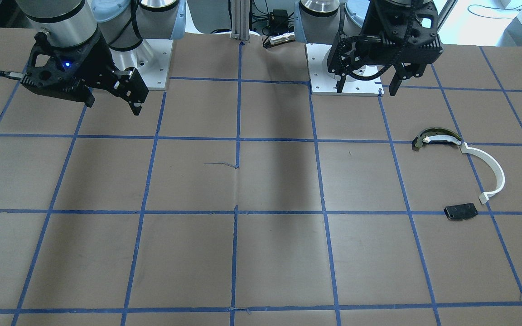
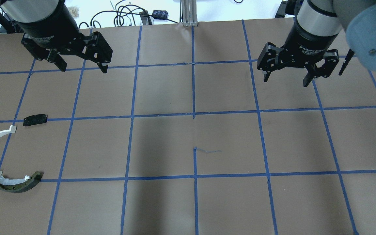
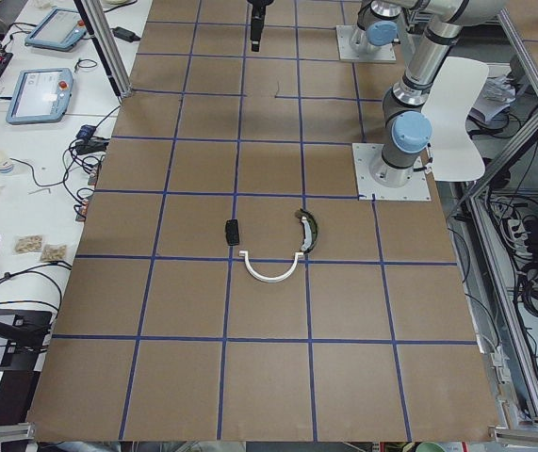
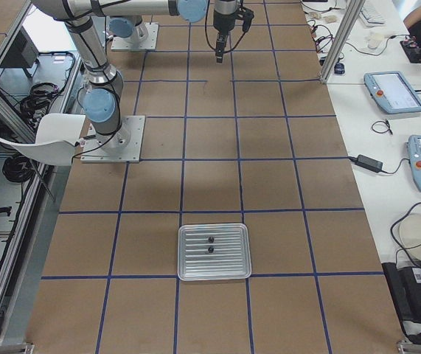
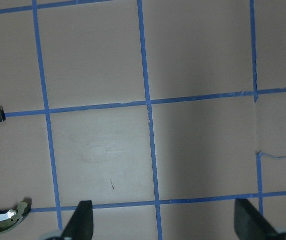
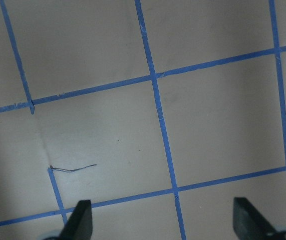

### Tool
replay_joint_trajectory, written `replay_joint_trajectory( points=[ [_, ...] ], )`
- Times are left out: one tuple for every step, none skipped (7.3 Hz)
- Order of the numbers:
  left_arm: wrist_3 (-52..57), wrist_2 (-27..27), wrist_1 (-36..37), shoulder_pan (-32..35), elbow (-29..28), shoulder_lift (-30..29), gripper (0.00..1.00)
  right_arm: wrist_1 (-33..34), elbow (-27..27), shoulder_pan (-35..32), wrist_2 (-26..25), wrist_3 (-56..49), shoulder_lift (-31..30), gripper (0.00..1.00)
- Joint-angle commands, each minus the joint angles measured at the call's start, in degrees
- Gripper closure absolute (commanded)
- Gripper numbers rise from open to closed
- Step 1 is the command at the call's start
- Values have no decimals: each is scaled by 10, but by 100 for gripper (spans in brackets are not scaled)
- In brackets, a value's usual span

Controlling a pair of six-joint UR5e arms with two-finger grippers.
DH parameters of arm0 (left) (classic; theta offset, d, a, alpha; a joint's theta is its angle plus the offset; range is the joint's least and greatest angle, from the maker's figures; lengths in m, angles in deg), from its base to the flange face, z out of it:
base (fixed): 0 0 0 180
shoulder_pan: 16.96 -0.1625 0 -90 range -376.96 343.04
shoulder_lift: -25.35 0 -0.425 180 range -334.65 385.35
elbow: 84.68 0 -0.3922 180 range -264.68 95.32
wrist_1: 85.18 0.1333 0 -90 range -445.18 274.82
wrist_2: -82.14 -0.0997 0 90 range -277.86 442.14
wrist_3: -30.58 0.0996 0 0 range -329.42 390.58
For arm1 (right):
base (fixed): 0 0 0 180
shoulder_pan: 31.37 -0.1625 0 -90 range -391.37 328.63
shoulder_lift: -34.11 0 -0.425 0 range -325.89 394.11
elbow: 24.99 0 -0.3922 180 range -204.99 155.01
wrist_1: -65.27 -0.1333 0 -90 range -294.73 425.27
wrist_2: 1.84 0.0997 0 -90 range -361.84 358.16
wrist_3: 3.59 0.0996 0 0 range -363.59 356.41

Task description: Place bearing gear from tray to pile

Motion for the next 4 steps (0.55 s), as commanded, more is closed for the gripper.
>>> replay_joint_trajectory(
  points=[
    [0, 0, -1, 0, 0, 0, 0, -1, 0, 1, 1, -1, 0, 0],
    [0, 0, -1, 0, 0, 0, 0, 3, 2, 0, 2, 1, 0, 0],
    [0, 0, 0, 0, 0, 0, 0, 1, 2, 0, 1, 0, -1, 0],
    [0, -1, -1, 0, 0, 0, 0, -3, 6, -2, -5, 3, -1, 0]
  ],
)
